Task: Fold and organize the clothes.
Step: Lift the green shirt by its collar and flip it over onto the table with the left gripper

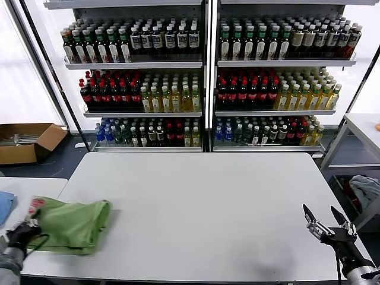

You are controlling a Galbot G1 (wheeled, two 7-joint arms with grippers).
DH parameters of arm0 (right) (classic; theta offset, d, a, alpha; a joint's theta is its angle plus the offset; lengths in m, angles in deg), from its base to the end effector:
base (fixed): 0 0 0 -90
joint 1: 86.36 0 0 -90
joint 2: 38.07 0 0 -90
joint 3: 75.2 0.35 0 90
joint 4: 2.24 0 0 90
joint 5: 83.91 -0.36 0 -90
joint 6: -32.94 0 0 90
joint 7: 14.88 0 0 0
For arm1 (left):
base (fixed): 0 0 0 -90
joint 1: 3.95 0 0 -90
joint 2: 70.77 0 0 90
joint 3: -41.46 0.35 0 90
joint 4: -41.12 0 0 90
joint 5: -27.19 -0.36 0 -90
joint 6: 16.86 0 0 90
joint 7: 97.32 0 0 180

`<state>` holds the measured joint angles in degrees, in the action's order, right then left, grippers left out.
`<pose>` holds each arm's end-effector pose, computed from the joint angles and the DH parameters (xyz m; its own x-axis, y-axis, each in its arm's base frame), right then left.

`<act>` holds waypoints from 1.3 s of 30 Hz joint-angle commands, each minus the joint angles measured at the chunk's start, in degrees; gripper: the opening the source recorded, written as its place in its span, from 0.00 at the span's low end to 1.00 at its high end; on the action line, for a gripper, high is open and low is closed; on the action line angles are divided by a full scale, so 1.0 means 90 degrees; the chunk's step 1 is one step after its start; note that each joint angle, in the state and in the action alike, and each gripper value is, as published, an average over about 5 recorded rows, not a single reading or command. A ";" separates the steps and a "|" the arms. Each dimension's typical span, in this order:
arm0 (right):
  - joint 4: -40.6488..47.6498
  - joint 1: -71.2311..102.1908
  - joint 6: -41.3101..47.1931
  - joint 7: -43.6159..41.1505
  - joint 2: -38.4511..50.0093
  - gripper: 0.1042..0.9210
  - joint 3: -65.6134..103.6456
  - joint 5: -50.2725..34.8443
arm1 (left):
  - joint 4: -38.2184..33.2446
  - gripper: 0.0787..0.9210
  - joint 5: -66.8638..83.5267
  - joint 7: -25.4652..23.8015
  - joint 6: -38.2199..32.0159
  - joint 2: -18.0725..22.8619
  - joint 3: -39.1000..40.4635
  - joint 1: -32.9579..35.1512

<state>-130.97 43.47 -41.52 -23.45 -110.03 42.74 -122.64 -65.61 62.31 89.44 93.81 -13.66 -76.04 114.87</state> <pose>0.1406 -0.1638 -0.2187 -0.9892 -0.0313 0.1432 -0.0082 0.9872 0.1594 0.2099 0.2675 -0.2529 -0.8797 -0.3452 0.3271 -0.3211 0.9385 0.1269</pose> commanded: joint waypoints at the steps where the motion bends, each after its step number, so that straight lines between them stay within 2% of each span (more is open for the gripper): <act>1: -0.0002 -0.0049 -0.0014 0.0002 -0.0010 0.88 -0.0042 0.0004 | 0.0111 0.08 0.0052 -0.0207 0.0064 -0.1182 -0.1642 -0.0004; 5: 0.0006 0.0013 -0.0065 -0.0005 -0.0004 0.88 0.0021 -0.0005 | -0.0454 0.08 -0.0196 -0.0187 0.0203 -0.0908 -0.1196 -0.0073; 15: 0.0057 0.0152 -0.0186 -0.0022 -0.0060 0.88 0.0147 0.0010 | -0.1807 0.08 -0.0924 0.0058 0.0476 0.0145 0.0067 0.0077; 19: 0.0032 0.0121 -0.0178 -0.0017 -0.0114 0.88 0.0079 0.0067 | -0.2522 0.08 -0.0803 0.0545 0.0574 0.0471 0.0906 0.0243; 23: -0.0023 0.0071 -0.0150 -0.0006 -0.0131 0.88 0.0033 0.0126 | -0.3043 0.08 -0.0190 0.1424 0.0679 0.0705 0.2422 0.0164; 26: -0.0073 0.0091 -0.0134 0.0002 -0.0137 0.88 0.0039 0.0142 | -0.3076 0.08 0.0241 0.1973 0.0765 0.0864 0.3671 -0.0032; 30: -0.0151 0.0201 -0.0125 0.0003 -0.0167 0.88 0.0083 0.0179 | -0.2713 0.08 0.0406 0.2208 0.0806 0.1139 0.4923 -0.0376; 35: -0.0246 0.0380 -0.0126 -0.0002 -0.0218 0.88 0.0187 0.0184 | -0.1996 0.08 0.0586 0.2339 0.0814 0.1391 0.5406 -0.0882; 39: -0.0308 0.0460 -0.0118 -0.0008 -0.0277 0.88 0.0185 0.0222 | -0.1750 0.08 0.0861 0.2447 0.0794 0.1507 0.5512 -0.1265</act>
<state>-132.93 46.16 -42.60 -23.48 -112.18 44.11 -121.04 -85.47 64.29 105.16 100.17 -4.85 -43.37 111.14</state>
